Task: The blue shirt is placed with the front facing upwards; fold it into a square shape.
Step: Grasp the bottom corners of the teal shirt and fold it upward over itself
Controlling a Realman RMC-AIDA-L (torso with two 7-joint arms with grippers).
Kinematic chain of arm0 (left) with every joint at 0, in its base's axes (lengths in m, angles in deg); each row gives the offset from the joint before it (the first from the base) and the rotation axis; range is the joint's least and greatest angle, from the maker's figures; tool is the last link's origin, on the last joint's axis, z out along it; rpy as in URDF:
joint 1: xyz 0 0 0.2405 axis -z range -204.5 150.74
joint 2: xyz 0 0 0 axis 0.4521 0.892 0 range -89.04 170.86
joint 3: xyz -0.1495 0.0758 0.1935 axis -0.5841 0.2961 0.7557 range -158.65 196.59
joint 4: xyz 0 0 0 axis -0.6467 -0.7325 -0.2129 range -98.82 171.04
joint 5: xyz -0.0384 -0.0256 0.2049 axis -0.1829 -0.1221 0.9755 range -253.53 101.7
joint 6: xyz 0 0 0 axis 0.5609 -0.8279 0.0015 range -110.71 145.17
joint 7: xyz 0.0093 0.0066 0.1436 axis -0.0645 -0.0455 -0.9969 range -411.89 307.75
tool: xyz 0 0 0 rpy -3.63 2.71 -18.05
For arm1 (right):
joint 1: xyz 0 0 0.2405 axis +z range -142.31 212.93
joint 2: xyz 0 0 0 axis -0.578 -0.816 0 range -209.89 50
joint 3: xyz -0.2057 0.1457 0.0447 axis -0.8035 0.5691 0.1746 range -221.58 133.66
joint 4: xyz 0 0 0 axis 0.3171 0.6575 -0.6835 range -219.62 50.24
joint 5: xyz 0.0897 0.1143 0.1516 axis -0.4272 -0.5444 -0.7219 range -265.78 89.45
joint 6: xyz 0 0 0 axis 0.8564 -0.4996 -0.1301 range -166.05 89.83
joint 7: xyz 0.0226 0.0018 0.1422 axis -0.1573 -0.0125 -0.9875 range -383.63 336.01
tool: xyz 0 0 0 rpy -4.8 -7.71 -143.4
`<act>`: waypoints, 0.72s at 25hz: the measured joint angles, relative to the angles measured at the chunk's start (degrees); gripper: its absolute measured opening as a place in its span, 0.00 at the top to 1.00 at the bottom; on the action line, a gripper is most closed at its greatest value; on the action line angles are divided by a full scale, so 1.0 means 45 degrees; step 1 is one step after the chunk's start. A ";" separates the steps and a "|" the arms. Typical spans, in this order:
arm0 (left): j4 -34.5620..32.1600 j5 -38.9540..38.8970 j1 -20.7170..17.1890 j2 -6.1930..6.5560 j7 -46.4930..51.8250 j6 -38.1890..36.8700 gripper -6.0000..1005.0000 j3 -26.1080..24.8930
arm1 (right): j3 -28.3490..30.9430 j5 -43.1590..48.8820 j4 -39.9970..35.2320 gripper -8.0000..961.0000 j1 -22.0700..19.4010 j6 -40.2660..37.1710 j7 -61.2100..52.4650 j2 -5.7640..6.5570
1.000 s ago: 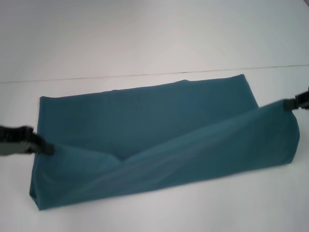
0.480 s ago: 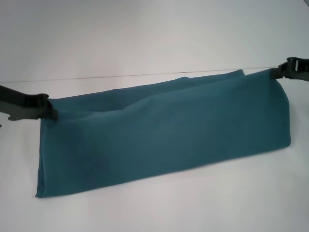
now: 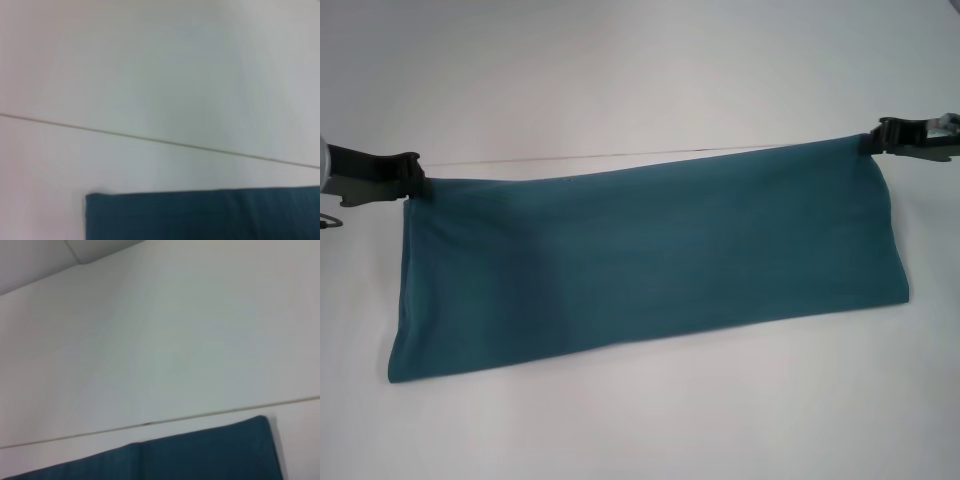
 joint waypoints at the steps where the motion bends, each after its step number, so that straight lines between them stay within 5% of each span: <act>1: 0.0195 0.0028 0.0080 0.0013 -0.0010 0.0170 0.97 0.0016 | -0.0152 0.0000 0.0160 0.97 0.0076 0.0342 0.0018 -0.0024; 11: 0.0727 0.0320 0.0363 -0.0044 0.0135 0.1210 0.98 0.0278 | -0.1650 0.0212 0.1597 0.97 0.1228 0.3238 -0.0004 -0.0040; 18: 0.0739 0.0327 0.0450 -0.0050 0.0147 0.1288 0.97 0.0284 | -0.1736 0.1285 0.2192 0.97 0.1786 0.3718 -0.0250 -0.0052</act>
